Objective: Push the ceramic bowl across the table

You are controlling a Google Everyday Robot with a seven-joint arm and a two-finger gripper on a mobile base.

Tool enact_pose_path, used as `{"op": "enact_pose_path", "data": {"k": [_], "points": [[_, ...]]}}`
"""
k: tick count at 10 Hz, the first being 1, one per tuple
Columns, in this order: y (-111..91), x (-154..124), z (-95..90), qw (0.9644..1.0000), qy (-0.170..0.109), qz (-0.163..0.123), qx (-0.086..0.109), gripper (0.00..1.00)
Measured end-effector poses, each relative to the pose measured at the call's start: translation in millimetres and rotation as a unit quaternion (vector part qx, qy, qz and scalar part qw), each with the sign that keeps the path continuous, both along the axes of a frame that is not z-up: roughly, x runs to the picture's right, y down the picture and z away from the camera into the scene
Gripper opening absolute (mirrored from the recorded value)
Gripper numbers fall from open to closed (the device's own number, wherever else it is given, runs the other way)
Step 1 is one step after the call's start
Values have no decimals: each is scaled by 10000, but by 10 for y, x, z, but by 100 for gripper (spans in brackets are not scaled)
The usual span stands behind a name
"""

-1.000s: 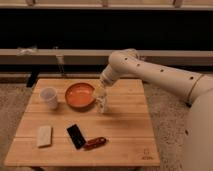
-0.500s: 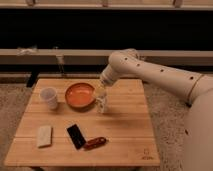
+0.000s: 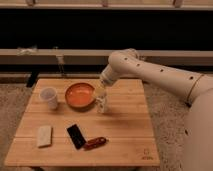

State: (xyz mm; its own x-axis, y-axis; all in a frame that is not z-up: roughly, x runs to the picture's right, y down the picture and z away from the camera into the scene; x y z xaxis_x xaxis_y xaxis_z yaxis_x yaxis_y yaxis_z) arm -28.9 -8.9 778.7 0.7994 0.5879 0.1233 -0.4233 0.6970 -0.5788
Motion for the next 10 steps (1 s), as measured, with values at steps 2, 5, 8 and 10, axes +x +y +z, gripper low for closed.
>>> {"op": "enact_pose_path", "data": {"k": [2, 5, 8, 10], "points": [[0, 0, 0, 10000, 0, 0, 0, 80], [-8, 8, 9, 10000, 25, -46, 10, 80], [-157, -236, 187, 9977, 28, -621, 275, 80], [-287, -605, 456, 9931, 13, -1042, 541, 80]]}}
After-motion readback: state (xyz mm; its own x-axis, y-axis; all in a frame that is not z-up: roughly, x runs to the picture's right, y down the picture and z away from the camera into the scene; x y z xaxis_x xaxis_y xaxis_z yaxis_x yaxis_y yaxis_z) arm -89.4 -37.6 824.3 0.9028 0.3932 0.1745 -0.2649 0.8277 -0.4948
